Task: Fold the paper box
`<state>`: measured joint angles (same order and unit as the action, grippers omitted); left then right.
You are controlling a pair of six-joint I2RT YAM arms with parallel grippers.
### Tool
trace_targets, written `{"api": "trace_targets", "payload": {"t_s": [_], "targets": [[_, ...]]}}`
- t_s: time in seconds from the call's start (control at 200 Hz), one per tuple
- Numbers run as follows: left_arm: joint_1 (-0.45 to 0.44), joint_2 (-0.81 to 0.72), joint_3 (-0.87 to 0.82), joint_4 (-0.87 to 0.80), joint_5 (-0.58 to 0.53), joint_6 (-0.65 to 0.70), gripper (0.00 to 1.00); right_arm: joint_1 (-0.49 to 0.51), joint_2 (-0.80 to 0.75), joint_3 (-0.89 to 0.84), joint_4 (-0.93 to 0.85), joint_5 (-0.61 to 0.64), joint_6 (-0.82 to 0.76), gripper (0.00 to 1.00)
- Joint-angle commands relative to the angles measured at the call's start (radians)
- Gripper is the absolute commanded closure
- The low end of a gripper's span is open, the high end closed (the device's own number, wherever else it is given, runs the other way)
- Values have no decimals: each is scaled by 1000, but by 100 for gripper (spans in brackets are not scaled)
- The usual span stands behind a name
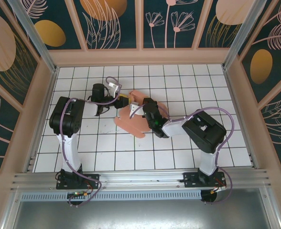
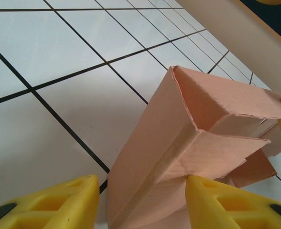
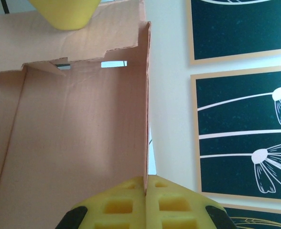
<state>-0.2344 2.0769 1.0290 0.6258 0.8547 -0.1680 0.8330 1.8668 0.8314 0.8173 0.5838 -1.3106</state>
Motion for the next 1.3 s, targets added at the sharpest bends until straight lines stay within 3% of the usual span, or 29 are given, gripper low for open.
{"api": "trace_targets", "payload": {"t_s": [0.0, 0.365, 0.811, 0.996, 1.146, 1.291], "targets": [[-13, 21, 23, -9, 19, 31, 50, 0, 23, 35, 16, 11, -6, 100], [-32, 37, 28, -5, -8, 32, 53, 5, 45, 49, 14, 16, -6, 100], [-51, 39, 22, 12, -93, 27, 63, 17, 71, 63, 34, 24, -20, 100], [-50, 40, 29, -20, -151, 39, 62, 17, 61, 65, 12, 23, -9, 100], [-50, 43, 28, 1, -144, 21, 55, 20, 59, 70, 11, 22, -8, 100], [-50, 43, 32, 11, -134, 6, 59, 24, 62, 78, 2, 20, -4, 100]]}}
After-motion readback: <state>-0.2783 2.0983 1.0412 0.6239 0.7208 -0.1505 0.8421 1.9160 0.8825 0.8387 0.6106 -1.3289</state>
